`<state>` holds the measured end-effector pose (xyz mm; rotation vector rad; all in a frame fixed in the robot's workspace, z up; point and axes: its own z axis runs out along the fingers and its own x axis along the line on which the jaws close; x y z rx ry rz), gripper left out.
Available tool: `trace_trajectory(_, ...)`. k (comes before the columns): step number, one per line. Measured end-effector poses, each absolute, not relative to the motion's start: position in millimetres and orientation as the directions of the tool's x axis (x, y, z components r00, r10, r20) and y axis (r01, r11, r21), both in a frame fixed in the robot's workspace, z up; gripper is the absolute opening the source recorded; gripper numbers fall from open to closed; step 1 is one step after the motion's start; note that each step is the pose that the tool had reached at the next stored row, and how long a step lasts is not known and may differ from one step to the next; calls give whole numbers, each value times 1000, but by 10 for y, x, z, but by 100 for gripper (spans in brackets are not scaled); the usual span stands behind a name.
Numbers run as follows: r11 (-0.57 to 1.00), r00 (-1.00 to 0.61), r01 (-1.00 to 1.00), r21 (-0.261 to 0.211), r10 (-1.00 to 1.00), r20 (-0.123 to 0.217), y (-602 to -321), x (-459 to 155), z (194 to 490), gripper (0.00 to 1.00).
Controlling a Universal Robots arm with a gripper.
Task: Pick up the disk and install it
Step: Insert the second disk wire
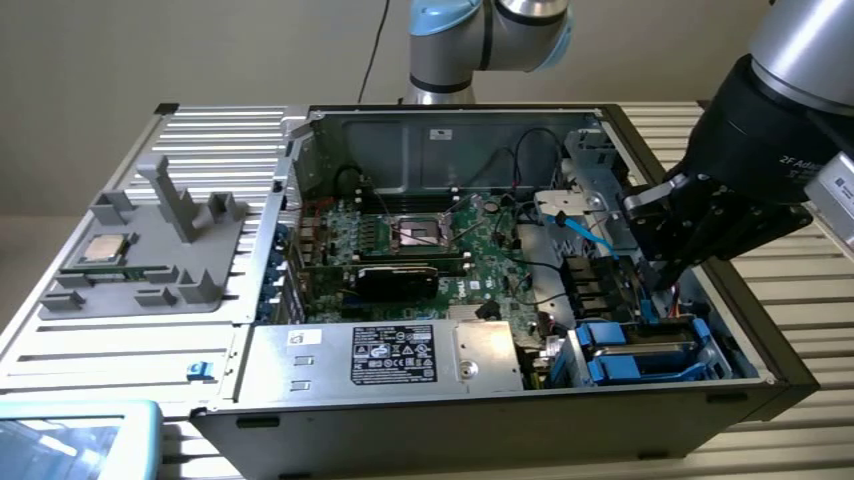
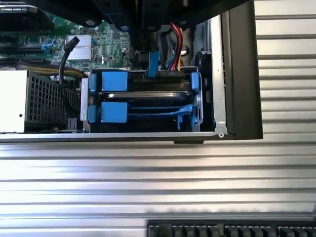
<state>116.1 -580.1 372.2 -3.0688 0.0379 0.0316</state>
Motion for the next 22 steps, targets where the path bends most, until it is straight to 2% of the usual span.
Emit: trace_trajectory(22, -997, 999, 35, -72, 37, -21, -5921, 1182, 3407, 11)
